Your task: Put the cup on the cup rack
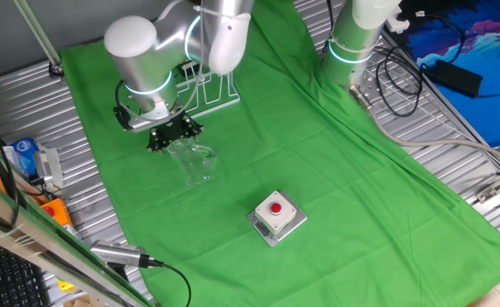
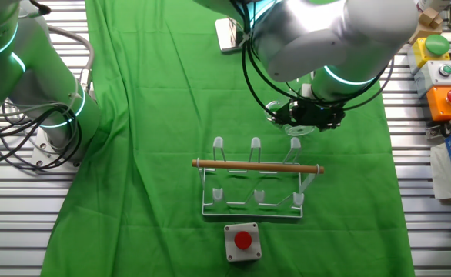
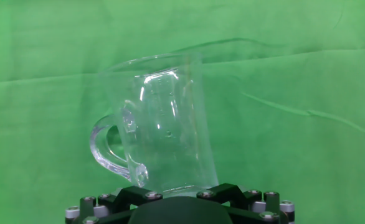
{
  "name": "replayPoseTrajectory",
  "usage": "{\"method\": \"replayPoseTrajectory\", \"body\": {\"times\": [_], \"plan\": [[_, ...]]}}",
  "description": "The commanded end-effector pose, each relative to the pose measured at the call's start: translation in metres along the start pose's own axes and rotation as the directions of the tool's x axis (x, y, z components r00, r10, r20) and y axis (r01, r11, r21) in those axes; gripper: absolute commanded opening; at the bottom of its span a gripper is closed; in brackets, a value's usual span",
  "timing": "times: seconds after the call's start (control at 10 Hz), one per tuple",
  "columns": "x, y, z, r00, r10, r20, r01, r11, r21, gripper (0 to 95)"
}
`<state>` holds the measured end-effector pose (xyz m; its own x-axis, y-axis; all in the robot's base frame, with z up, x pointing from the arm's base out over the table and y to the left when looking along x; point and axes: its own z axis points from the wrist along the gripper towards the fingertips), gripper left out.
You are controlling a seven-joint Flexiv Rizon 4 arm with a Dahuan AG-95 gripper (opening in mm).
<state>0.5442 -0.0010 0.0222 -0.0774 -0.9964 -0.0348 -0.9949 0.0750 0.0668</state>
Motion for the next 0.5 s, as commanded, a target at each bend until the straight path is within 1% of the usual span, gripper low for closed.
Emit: {"method": "replayPoseTrajectory", "body": {"times": [0.1,0.2,0.5], "plan": [[-0.0004,-0.0011,0.0012,1.0,0.007,0.0,-0.007,1.0,0.003,95.0],[-0.0008,-0.0016,0.0016,1.0,0.021,-0.001,-0.021,1.0,0.003,76.0],[-0.0015,-0.0023,0.0022,0.998,0.066,0.012,-0.066,0.998,0.001,76.0]]}}
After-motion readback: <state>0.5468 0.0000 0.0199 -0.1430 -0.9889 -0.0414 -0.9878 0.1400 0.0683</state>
